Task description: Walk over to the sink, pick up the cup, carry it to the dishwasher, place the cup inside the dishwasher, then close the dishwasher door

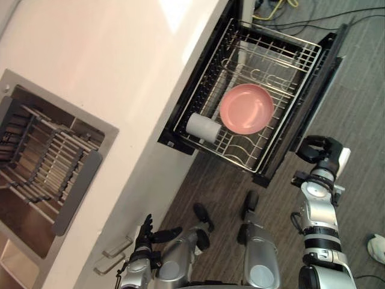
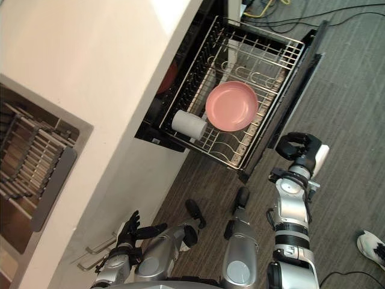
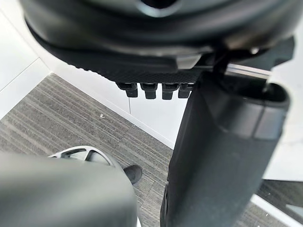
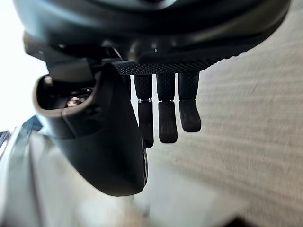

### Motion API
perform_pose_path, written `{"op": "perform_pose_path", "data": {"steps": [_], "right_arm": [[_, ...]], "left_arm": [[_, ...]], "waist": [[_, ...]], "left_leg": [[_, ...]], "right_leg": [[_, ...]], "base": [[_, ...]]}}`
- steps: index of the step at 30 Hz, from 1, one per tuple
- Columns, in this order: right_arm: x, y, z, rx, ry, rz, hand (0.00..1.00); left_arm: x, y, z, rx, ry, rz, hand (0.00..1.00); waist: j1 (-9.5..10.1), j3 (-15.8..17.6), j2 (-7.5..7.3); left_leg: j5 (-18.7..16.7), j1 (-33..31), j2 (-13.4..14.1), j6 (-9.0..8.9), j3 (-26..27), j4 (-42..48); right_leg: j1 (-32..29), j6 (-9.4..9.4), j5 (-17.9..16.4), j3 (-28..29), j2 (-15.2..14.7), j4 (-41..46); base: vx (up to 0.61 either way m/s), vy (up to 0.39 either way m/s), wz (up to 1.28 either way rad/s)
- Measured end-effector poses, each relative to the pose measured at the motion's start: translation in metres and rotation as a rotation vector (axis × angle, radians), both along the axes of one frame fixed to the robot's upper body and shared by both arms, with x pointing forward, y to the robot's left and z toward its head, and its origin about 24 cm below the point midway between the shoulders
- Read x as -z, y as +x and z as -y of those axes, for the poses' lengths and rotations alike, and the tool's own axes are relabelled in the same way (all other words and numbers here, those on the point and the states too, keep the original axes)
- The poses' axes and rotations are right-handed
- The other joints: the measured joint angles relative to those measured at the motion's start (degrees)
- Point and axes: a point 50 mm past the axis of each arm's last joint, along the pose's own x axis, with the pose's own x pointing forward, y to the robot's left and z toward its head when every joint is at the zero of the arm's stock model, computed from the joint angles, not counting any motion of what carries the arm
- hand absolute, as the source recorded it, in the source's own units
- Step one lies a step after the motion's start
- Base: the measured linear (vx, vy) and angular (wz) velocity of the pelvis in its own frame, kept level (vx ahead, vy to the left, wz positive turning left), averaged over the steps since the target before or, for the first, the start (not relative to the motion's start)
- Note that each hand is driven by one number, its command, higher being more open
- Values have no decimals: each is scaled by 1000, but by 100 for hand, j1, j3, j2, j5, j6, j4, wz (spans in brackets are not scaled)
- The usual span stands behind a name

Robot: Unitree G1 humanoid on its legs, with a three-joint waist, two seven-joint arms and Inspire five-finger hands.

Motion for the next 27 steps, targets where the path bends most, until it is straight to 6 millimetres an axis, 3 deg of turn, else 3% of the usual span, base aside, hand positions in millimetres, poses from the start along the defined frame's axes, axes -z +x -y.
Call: {"op": "perform_pose_path", "data": {"steps": [10,12,16,20,23,24,27], "right_arm": [[15,-7,35,79,-113,-169,0],[22,-9,41,93,-124,-215,0],[37,-7,49,65,-127,-336,0],[28,4,62,17,-127,-410,0],[6,27,57,-78,-12,-319,0],[6,30,56,-92,15,-338,100],[14,28,58,-105,167,-302,100]], "left_arm": [[6,-11,5,-96,-177,-15,100],[10,-19,3,-171,-269,-40,100],[23,-55,-1,-331,-481,-136,100],[31,-83,7,-343,-563,-228,100],[35,-95,11,-399,-612,-275,100],[35,-98,11,-411,-623,-291,100],[36,-102,9,-428,-637,-302,100]], "waist": [[136,-30,42],[242,-107,40],[398,-500,66],[646,-780,181],[758,-976,244],[844,-1048,234],[937,-1112,161]], "left_leg": [[273,441,-461,50,-1060,-375],[279,555,-554,55,-1294,-405],[414,824,-742,107,-1894,-581],[500,978,-807,89,-2313,-727],[520,984,-790,70,-2479,-733],[523,1006,-781,66,-2521,-734],[540,1019,-735,42,-2560,-773]], "right_leg": [[400,164,-922,-955,-854,1300],[556,210,-1142,-1209,-1069,1601],[1038,363,-1477,-1850,-1437,2013],[1422,434,-1618,-2332,-1564,2162],[1547,431,-1625,-2478,-1555,2162],[1593,426,-1631,-2497,-1543,2158],[1624,419,-1634,-2489,-1468,2115]], "base": [[18,46,59],[48,8,65],[89,-29,76],[100,-72,58],[66,-58,27],[72,-76,21],[47,-72,8]]}}
